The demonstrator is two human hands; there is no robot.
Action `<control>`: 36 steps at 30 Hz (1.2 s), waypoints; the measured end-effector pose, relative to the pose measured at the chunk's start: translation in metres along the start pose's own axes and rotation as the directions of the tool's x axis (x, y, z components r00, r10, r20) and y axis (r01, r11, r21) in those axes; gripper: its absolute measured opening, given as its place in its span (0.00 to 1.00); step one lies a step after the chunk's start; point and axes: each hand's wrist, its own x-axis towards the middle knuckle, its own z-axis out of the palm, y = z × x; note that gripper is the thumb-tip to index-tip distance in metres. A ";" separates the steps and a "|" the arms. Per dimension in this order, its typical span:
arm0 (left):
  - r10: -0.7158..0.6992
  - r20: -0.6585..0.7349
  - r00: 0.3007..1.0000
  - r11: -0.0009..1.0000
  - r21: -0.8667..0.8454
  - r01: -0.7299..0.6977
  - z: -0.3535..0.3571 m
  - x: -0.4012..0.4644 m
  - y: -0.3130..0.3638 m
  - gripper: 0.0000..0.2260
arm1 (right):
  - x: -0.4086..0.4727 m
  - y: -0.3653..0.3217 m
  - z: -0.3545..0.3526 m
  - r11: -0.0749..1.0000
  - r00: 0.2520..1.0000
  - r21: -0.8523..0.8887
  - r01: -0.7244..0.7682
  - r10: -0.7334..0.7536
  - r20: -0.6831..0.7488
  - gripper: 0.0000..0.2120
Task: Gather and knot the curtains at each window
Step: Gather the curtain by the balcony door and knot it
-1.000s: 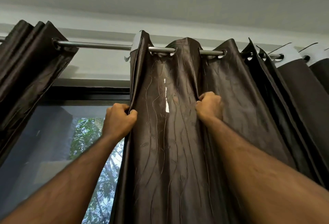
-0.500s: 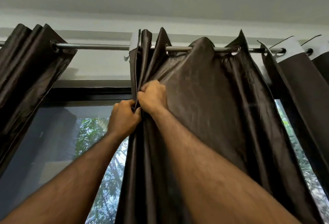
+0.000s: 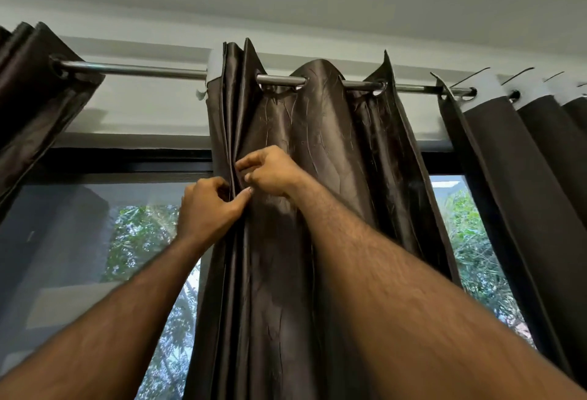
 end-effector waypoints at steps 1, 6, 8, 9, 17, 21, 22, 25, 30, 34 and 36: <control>-0.006 0.006 1.000 1.000 0.004 0.006 0.003 -0.001 0.001 0.17 | -0.004 0.002 -0.002 1.000 0.998 0.006 -0.003 0.003 0.068 0.20; -0.064 -0.020 0.998 0.994 0.087 0.066 0.010 -0.003 -0.001 0.13 | -0.020 0.025 -0.021 0.978 0.922 -0.202 0.060 -0.132 -0.364 0.10; -0.055 -0.038 0.998 0.993 0.102 0.059 0.006 -0.002 -0.003 0.14 | -0.024 0.041 -0.046 0.902 0.730 -0.423 -0.088 -0.231 -0.644 0.09; -0.053 -0.045 0.998 0.992 0.109 0.057 0.004 -0.001 -0.005 0.14 | -0.027 0.051 -0.059 0.868 0.676 -0.455 -0.201 -0.213 -0.705 0.16; -0.033 -0.025 0.999 0.998 0.056 0.035 -0.007 -0.003 -0.019 0.12 | -0.034 0.104 -0.074 0.900 0.741 -0.120 -0.419 0.262 -0.618 0.16; -0.009 -0.010 1.000 0.998 0.070 0.010 -0.011 0.000 -0.015 0.14 | -0.028 0.062 -0.020 0.916 0.789 -0.247 -0.316 0.109 -0.605 0.09; 0.006 -0.004 1.000 0.997 0.082 -0.006 -0.012 0.001 -0.016 0.16 | -0.023 0.044 -0.001 0.945 0.843 -0.223 -0.240 0.090 -0.530 0.08; 0.008 -0.008 1.000 0.998 0.065 -0.007 -0.016 0.004 -0.018 0.19 | -0.008 -0.002 0.050 0.981 0.953 -0.191 -0.026 -0.034 -0.301 0.04; -0.034 0.024 0.999 0.999 -0.024 0.035 -0.025 -0.004 -0.017 0.17 | -0.001 -0.006 0.062 0.990 0.947 -0.107 -0.089 0.051 -0.319 0.10; -0.015 0.081 0.997 1.000 -0.006 0.016 -0.027 -0.010 -0.022 0.13 | -0.016 -0.007 0.054 0.997 0.959 -0.081 0.013 -0.035 -0.282 0.12; -0.029 0.080 0.996 0.998 0.067 0.023 -0.022 -0.010 -0.025 0.13 | -0.024 0.001 0.047 0.959 0.871 -0.263 0.108 -0.219 -0.441 0.04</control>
